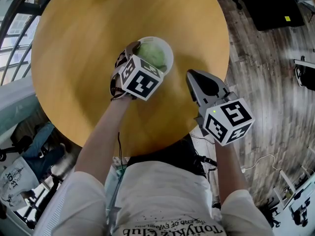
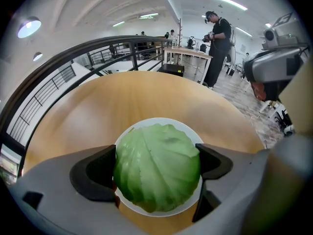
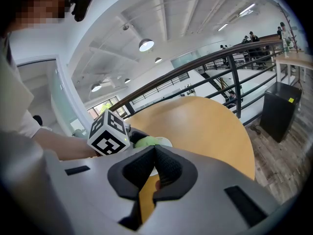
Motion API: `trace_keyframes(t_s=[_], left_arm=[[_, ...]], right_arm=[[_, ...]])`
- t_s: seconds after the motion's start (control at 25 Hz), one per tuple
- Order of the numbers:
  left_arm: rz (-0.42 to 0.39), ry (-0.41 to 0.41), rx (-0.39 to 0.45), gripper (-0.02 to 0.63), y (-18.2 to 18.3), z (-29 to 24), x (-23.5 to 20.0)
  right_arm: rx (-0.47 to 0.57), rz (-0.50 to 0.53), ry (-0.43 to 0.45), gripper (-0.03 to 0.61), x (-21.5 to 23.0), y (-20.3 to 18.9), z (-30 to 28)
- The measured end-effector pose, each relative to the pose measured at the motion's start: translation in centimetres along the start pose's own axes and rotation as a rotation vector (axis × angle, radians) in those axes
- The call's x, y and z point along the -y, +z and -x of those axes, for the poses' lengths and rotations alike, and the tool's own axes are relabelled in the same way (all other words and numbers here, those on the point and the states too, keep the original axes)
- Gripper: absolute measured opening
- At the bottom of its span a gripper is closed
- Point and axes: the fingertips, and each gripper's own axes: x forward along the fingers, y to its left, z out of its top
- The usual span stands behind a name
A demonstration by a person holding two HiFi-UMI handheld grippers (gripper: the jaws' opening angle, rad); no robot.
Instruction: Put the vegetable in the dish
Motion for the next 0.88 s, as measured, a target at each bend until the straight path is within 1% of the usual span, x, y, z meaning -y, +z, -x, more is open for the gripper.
trace_keyframes(t_s=[0.32,0.64,0.76,0.88], left_arm=[[0.056,-0.038,0.006,0.495,0.08,-0.35,-0.09],[0.066,-0.055,0.01,0.496,-0.03,-0.27,-0.17],[0.071,-0.054,0.025,0.497,0.23,-0.22,-0.19],[0.059,-0.046,0.044,0.497,0.5,0.03,-0.1]], right_arm=[[-0.003,-0.004,0.004,0.021,0.38,-0.24,0.29],[-0.004,-0.004,0.008,0.021,-0.02,-0.37,0.68],[-0.006,-0.009,0.01,0.021,0.04,-0.33,0.85],[-0.005,-0.01,0.012,0.021,0.06,-0.29,0.97]])
